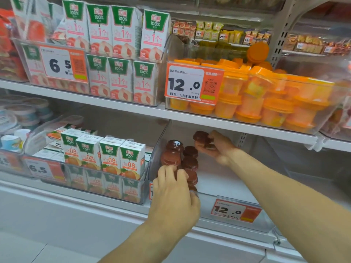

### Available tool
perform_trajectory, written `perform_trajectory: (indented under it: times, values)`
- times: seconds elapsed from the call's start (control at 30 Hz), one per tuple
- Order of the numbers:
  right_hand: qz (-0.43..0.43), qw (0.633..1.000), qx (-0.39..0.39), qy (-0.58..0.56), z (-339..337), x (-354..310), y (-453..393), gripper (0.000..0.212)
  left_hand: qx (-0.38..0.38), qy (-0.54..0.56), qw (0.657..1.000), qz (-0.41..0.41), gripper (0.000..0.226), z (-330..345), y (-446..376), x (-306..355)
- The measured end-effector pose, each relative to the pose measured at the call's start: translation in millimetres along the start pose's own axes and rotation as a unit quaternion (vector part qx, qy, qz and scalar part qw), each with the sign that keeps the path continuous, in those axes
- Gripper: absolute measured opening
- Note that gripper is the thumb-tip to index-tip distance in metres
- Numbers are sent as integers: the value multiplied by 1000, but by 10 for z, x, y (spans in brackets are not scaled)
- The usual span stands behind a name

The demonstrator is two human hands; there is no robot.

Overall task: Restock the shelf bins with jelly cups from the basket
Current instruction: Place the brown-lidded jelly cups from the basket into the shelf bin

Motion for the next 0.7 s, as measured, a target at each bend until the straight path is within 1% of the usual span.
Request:
perform_trajectory:
  times: [0.07, 0.13, 0.2, 0.27, 0.4, 0.5, 0.6, 0.7]
  values:
    - [-14, 999, 33, 4, 60, -4, -254, 25, -7, -22, 1000, 4, 35, 54, 6, -35]
    - [-22, 997, 75, -1, 89, 9, -457, 24, 13, -26, 999, 12, 33, 63, 2, -46]
    - [-33, 992, 121, 25, 115, 22, -599, 24, 41, -32, 998, 22, 31, 66, 0, -43]
    - [-33, 988, 142, 59, 193, 67, -662, 22, 54, -38, 997, 30, 30, 77, 0, -42]
    - [-34, 977, 161, 134, 274, 117, -721, 24, 62, -44, 996, 42, 29, 99, 18, -56]
    - [-39, 972, 164, 167, 302, 77, -709, 25, 66, -50, 995, 47, 29, 106, 27, -58]
    - [-38, 966, 156, 201, 354, 51, -690, 24, 67, -57, 995, 49, 29, 105, 27, -59]
    - [-33, 966, 137, 216, 407, 59, -697, 32, 64, -70, 994, 58, 31, 109, 28, -45]
Point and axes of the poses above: each hand's wrist, its own y-axis away from the middle knuckle, its own z-axis out of the palm, x = y × z, the point moved 8 cm from there along -y, towards the middle knuckle, and after that the axes turned 13 degrees about z, right-handed, at the moved point
